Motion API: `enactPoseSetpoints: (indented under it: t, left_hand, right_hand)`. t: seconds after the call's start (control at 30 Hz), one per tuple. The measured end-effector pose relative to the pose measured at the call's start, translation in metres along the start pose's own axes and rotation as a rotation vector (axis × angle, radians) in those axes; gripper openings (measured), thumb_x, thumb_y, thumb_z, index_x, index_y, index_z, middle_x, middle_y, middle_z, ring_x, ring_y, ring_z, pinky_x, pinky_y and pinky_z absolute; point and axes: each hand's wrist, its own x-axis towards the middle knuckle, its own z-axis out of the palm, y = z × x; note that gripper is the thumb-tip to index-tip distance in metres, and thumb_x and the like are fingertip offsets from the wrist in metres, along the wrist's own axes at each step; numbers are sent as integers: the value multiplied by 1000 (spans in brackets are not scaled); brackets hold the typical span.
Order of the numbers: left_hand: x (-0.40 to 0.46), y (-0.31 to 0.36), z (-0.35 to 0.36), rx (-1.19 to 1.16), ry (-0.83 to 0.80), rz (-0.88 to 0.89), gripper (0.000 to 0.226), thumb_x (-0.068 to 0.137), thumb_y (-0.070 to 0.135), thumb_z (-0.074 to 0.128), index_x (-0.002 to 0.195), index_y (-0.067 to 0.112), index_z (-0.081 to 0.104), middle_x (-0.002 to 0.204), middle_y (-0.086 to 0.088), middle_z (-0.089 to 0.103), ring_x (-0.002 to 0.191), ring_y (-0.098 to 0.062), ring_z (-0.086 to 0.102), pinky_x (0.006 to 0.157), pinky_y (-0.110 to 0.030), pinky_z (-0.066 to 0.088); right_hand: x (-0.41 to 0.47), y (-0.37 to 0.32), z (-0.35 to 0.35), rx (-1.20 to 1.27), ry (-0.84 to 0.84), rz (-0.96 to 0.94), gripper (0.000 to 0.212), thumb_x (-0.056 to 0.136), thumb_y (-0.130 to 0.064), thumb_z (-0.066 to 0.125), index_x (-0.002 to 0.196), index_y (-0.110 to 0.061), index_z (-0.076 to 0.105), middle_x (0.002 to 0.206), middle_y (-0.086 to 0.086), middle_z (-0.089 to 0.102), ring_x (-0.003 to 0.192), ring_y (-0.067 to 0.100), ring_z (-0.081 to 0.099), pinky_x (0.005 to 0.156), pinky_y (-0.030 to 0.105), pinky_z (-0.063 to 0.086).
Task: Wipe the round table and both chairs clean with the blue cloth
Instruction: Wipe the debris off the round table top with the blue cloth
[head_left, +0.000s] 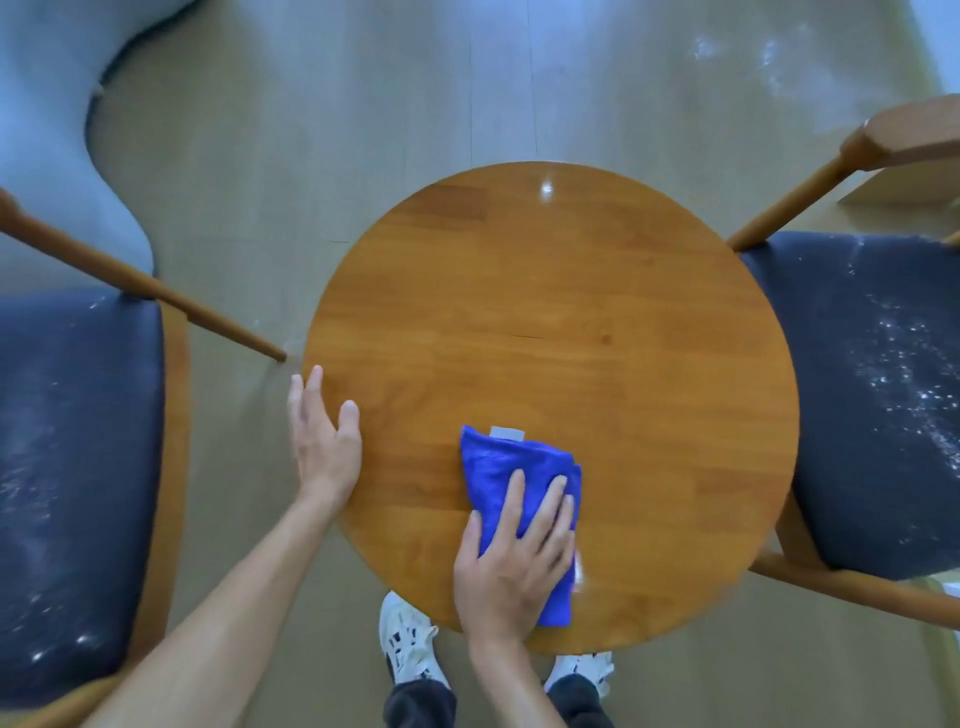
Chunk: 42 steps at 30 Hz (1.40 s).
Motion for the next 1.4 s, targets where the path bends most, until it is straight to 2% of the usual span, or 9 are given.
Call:
enactPoseSetpoints:
  t: [0.3, 0.4, 0.5, 0.63, 0.77, 1.07, 1.17, 1.3, 1.4]
  left_hand:
    - [32, -8, -35, -530, -48, -237, 37, 101, 26, 35, 131, 15, 54, 133, -6, 57, 123, -19, 53, 109, -37, 38]
    - [51, -13, -50, -468, -58, -212, 38, 95, 36, 38, 122, 19, 59, 123, -9, 64, 114, -21, 59, 106, -38, 41]
    - [65, -12, -55, -394, -5, -125, 46, 95, 37, 36, 134, 19, 52, 137, -3, 54, 127, -17, 48, 113, -37, 32]
    - [70, -8, -49, -419, 77, -97, 46, 103, 31, 32, 148, 20, 33, 152, 3, 35, 138, -11, 32, 108, -21, 22]
    - [55, -17, -40, -302, -9, -75, 46, 103, 37, 29, 148, 25, 32, 154, 7, 31, 142, -11, 26, 109, -24, 17]
    - [21, 2, -22, -88, -167, -90, 51, 101, 37, 36, 150, 23, 29, 160, 1, 15, 146, -17, 17, 116, -38, 14]
    - [9, 12, -19, -68, -163, -141, 54, 101, 36, 39, 151, 23, 25, 162, 1, 7, 147, -20, 13, 117, -41, 14]
    - [-5, 21, -22, -57, -171, -178, 56, 100, 35, 41, 152, 23, 23, 162, 0, 4, 148, -20, 7, 118, -41, 11]
    - [-19, 27, -25, -30, -173, -173, 56, 100, 35, 42, 152, 22, 24, 162, -1, 6, 148, -21, 5, 118, -41, 10]
  right_hand:
    - [-28, -111, 37, 45, -186, -524, 64, 75, -40, 59, 137, -28, 49, 151, 17, 36, 138, 37, 36, 107, 54, 36]
    - [16, -137, 43, 73, -243, -685, 60, 76, -36, 56, 135, -29, 50, 154, 13, 32, 141, 33, 31, 110, 51, 31]
    - [68, -162, 52, 66, -271, -779, 57, 79, -37, 59, 135, -29, 50, 157, 9, 26, 142, 30, 26, 113, 50, 23]
    - [126, -187, 59, 65, -239, -646, 60, 87, -42, 54, 144, -29, 40, 160, 10, 15, 145, 31, 16, 116, 49, 11]
    - [153, -172, 50, 68, -173, -482, 61, 89, -44, 52, 146, -29, 35, 160, 12, 12, 146, 31, 14, 117, 48, 11]
    - [101, 58, -44, -56, 140, 80, 63, 80, -29, 75, 136, -14, 52, 147, 23, 38, 129, 43, 43, 100, 55, 41]
    - [53, 88, -52, -72, 111, 257, 69, 71, -18, 84, 132, -7, 55, 141, 28, 42, 120, 50, 46, 90, 60, 44]
    - [37, 52, -54, -56, -44, 218, 70, 56, -5, 88, 121, 0, 62, 131, 33, 50, 106, 53, 55, 76, 59, 50]
    - [33, 5, -52, -33, -144, -34, 72, 46, -2, 88, 115, -4, 68, 126, 28, 57, 101, 46, 62, 71, 52, 55]
